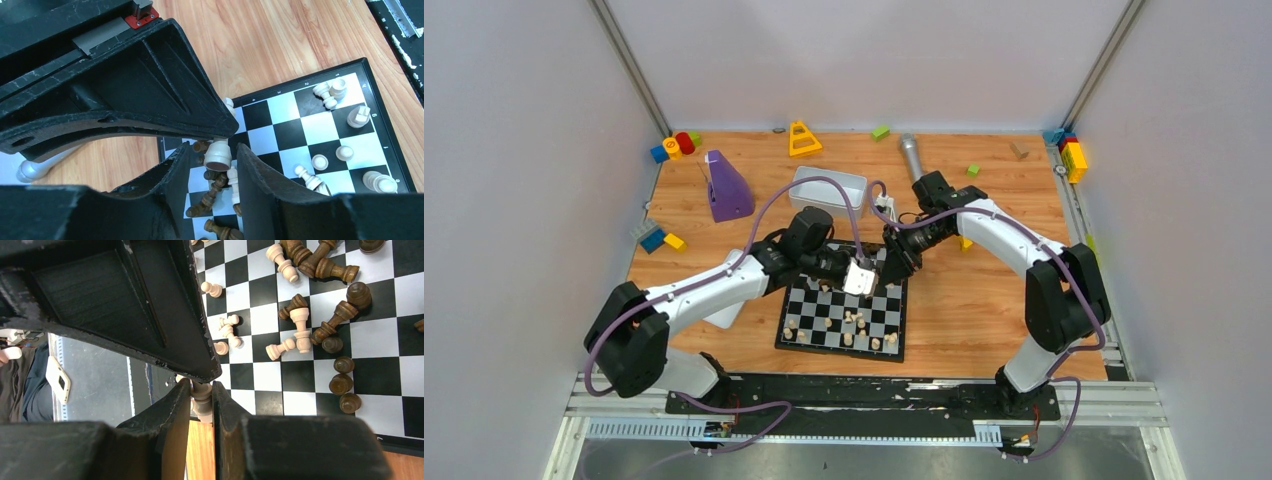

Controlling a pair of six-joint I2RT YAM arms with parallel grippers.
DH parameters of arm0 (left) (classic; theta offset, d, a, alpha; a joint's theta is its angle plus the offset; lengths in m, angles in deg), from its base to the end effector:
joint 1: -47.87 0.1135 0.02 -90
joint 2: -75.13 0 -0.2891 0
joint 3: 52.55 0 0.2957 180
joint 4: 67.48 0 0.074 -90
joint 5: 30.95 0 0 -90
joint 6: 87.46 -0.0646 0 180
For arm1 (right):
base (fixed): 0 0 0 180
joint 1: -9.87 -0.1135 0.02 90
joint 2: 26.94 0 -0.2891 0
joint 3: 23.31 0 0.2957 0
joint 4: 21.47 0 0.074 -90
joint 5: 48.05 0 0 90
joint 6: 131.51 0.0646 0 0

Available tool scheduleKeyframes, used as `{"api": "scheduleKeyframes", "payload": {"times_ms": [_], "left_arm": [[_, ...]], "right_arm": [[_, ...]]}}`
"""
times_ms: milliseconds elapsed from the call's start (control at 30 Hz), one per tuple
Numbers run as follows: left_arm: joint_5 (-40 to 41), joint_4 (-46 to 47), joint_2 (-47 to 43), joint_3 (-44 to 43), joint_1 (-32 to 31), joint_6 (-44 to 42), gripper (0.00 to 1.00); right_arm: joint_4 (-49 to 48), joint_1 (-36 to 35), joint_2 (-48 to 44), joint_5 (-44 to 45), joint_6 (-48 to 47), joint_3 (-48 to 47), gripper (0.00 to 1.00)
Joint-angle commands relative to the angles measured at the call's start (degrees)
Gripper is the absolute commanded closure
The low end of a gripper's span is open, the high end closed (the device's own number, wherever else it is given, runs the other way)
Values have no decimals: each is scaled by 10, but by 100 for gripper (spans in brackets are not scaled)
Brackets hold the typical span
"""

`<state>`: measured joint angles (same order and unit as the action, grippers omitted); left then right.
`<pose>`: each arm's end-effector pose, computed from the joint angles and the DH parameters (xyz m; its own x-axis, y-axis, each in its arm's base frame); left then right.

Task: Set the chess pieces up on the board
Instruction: Place the chess piece on the chessboard.

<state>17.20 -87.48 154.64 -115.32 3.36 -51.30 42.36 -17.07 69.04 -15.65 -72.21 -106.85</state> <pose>0.2182 -0.2750 0.2395 0.4777 0.3737 -0.7951 0.8775 -0.2463 0.4115 0.3004 0.2138 0.2318 -0.5295 -0.5760 -0.6228 -0.8045 0.1080 0.5841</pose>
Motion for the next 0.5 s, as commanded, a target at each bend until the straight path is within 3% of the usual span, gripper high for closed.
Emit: {"api": "scheduleKeyframes", "payload": {"times_ms": [0, 200, 267, 300, 367, 467], "left_arm": [[-1, 8, 7, -22, -8, 7, 56], [5, -9, 18, -28, -11, 4, 69], [10, -17, 22, -32, -11, 6, 79], [17, -20, 23, -33, -11, 14, 89], [34, -17, 26, -37, -10, 39, 99], [30, 20, 20, -29, 6, 88, 100]], "right_arm": [[-2, -3, 2, -23, -6, -25, 98], [-2, -3, 0, -22, -4, -28, 98], [-2, -2, -2, -20, -2, -30, 98], [-3, 0, -3, -16, 1, -30, 97], [-6, 8, -10, -13, 10, -30, 90], [-32, 50, -33, -25, 39, -22, 72]]}}
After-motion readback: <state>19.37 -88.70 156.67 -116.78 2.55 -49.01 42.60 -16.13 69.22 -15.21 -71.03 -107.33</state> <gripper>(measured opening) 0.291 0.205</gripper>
